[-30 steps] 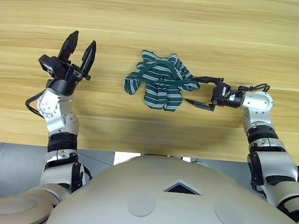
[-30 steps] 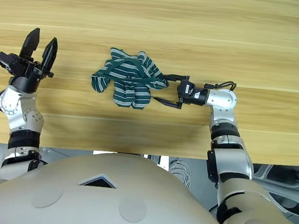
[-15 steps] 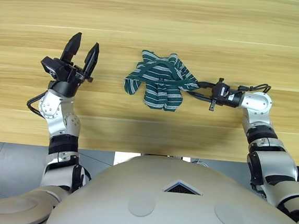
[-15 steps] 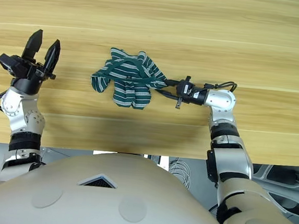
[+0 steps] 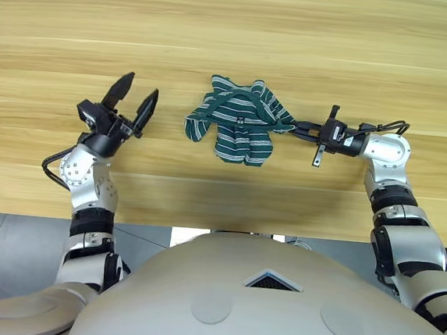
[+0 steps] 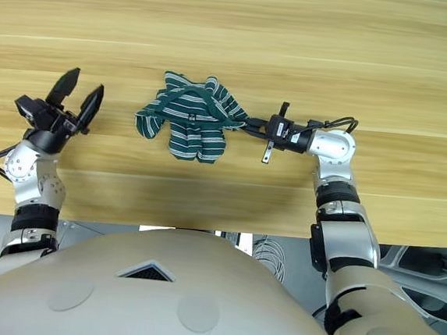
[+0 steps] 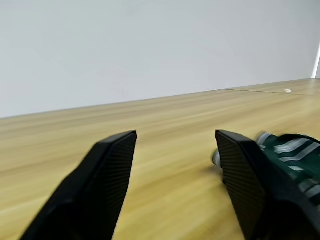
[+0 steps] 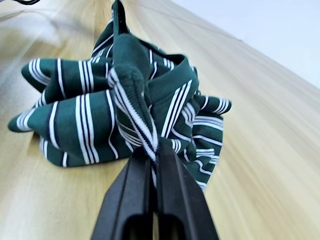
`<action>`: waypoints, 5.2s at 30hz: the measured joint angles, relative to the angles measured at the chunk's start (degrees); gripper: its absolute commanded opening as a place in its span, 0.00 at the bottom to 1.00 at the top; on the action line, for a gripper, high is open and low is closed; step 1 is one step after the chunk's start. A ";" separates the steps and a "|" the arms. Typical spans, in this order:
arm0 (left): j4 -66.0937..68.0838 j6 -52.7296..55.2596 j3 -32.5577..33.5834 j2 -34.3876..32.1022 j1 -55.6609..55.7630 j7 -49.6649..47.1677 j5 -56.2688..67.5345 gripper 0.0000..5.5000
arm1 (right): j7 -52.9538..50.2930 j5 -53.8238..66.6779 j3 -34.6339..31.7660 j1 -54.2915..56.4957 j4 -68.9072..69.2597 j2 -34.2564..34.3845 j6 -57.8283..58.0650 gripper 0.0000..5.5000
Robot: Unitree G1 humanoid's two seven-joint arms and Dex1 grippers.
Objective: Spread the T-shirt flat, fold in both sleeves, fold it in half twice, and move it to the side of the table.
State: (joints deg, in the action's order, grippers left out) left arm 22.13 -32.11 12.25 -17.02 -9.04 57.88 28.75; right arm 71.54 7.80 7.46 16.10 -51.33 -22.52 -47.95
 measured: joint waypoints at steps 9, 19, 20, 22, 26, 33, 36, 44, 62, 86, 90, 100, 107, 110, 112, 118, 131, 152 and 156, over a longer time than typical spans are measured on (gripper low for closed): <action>-3.26 5.70 -5.58 -1.01 -6.47 3.50 -2.52 0.65 | 0.17 0.82 0.05 0.00 0.46 0.20 0.08 0.00; -2.40 8.24 -9.37 0.14 -4.06 -4.22 -9.51 0.65 | 0.11 0.81 0.55 -0.01 1.16 0.43 0.03 0.00; -2.06 8.23 -9.55 0.28 -3.73 -4.58 -9.96 0.65 | 0.12 0.81 0.59 -0.01 1.35 0.50 0.02 0.00; -1.48 8.22 -10.25 0.85 -3.20 -4.95 -11.18 0.65 | 0.12 0.81 0.77 -0.01 2.00 0.57 0.00 0.00; 0.67 8.14 -11.05 1.15 -1.98 -5.45 -11.53 0.65 | 0.06 0.81 0.91 -0.02 2.69 0.62 -0.01 0.00; 2.63 8.11 -12.09 1.21 -1.32 -4.96 -11.48 0.49 | -0.45 0.89 0.92 -0.02 2.97 0.63 -0.01 0.00; 2.63 8.04 -12.05 1.22 -1.29 -4.74 -11.31 0.40 | -0.64 0.93 0.93 -0.02 2.99 0.64 -0.03 0.00; 2.32 8.06 -11.94 1.29 -1.34 -2.71 -9.42 0.16 | -0.89 0.94 0.92 -0.12 4.16 0.63 -0.03 0.00; -5.45 6.60 -6.67 -0.66 5.25 -6.75 -7.29 0.01 | -8.75 -0.72 -2.67 8.47 3.08 -2.31 3.59 0.00; -34.42 20.23 -1.80 -11.92 23.19 -23.00 -17.34 0.01 | -12.03 7.95 -6.75 14.80 38.98 -9.19 20.35 0.00; -43.60 29.64 2.39 -15.88 24.50 -23.63 -10.21 0.01 | -10.09 13.80 -9.76 12.85 49.68 -15.33 28.19 0.00; -58.22 51.49 8.68 -21.49 19.90 -25.12 11.23 0.01 | -8.82 26.65 -16.10 7.95 65.35 -25.93 48.33 0.00; -17.88 48.74 -3.64 -17.33 47.71 -24.90 -0.22 0.01 | -16.89 11.29 -4.11 32.24 31.06 -13.07 48.25 0.00; -0.33 45.41 -7.47 -16.28 59.57 -26.54 -5.66 0.01 | -25.09 5.68 -0.96 42.66 16.12 -8.57 47.00 0.00; 12.35 43.13 -10.00 -15.71 68.19 -29.00 -10.32 0.01 | -32.30 1.09 0.87 49.98 5.73 -5.98 46.40 0.00; 47.66 31.64 -14.41 -16.16 94.09 -37.42 -24.87 0.01 | -46.90 -11.86 3.47 73.60 -22.05 -1.59 41.75 0.00; 52.46 19.92 -18.88 -10.89 70.65 -25.75 -35.09 0.01 | -34.76 -19.44 3.71 44.42 -26.57 -0.43 32.31 0.00; -39.26 44.33 -10.61 -23.53 -7.47 -7.26 -18.52 0.01 | 1.39 -9.25 -1.59 9.28 -6.86 -7.25 5.08 0.00; -37.32 35.26 -20.71 -25.78 -21.74 -5.89 -25.07 0.01 | 6.80 -5.90 1.99 -5.11 13.43 -11.81 6.65 0.00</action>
State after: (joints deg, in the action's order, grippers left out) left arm -15.19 3.14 -8.45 -42.80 -30.77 51.99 3.67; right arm 78.33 1.90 9.44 10.99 -37.89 -34.33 -41.29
